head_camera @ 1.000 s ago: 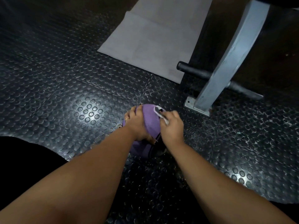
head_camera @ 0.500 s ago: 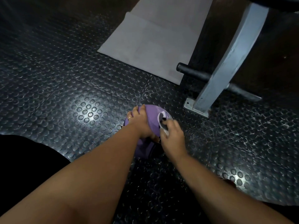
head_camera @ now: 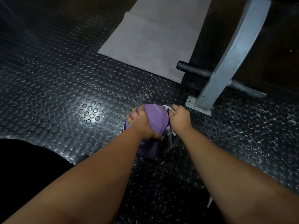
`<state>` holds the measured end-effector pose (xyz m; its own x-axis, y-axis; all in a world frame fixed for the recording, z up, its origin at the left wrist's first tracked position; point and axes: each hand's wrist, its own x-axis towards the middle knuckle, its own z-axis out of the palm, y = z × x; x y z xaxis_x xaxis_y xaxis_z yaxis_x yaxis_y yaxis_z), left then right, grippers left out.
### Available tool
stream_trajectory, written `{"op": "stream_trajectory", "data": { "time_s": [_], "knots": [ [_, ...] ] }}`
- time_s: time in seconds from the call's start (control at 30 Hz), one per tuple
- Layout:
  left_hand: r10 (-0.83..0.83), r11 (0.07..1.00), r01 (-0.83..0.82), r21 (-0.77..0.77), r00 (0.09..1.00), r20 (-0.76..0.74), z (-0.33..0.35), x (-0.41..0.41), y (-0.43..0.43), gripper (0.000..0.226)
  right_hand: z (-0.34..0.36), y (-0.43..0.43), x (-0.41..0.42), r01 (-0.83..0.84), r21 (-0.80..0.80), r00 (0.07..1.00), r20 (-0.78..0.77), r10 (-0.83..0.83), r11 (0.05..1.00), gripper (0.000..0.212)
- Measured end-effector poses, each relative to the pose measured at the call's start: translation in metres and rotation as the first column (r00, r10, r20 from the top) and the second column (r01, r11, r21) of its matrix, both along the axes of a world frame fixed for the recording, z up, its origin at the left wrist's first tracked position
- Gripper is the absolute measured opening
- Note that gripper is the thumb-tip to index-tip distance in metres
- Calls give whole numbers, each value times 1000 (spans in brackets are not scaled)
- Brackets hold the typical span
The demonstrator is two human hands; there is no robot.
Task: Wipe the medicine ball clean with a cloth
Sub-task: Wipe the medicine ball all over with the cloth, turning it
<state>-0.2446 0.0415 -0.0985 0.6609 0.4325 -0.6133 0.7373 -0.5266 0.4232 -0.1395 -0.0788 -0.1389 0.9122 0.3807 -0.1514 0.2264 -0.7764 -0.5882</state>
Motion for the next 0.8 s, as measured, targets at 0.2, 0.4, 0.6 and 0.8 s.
{"op": "stream_trajectory", "data": {
  "time_s": [0.2, 0.4, 0.6, 0.8],
  "knots": [
    [4, 1000, -4, -15, 1000, -4, 0, 2, 0, 159, 8, -6, -10, -51, -8, 999, -4, 51, 999, 28],
    [-81, 997, 81, -6, 997, -11, -3, 3, 8, 159, 19, -35, -74, -27, 123, 997, 73, 18, 992, 22],
    [-163, 985, 164, 59, 986, -25, -3, -1, 0, 163, 16, -31, -59, 52, 153, 997, 52, -61, 987, 23],
    [-165, 985, 166, 52, 986, -29, -8, -1, -6, 165, 12, -12, 5, 13, -15, 996, -93, -15, 1000, 31]
  ]
}}
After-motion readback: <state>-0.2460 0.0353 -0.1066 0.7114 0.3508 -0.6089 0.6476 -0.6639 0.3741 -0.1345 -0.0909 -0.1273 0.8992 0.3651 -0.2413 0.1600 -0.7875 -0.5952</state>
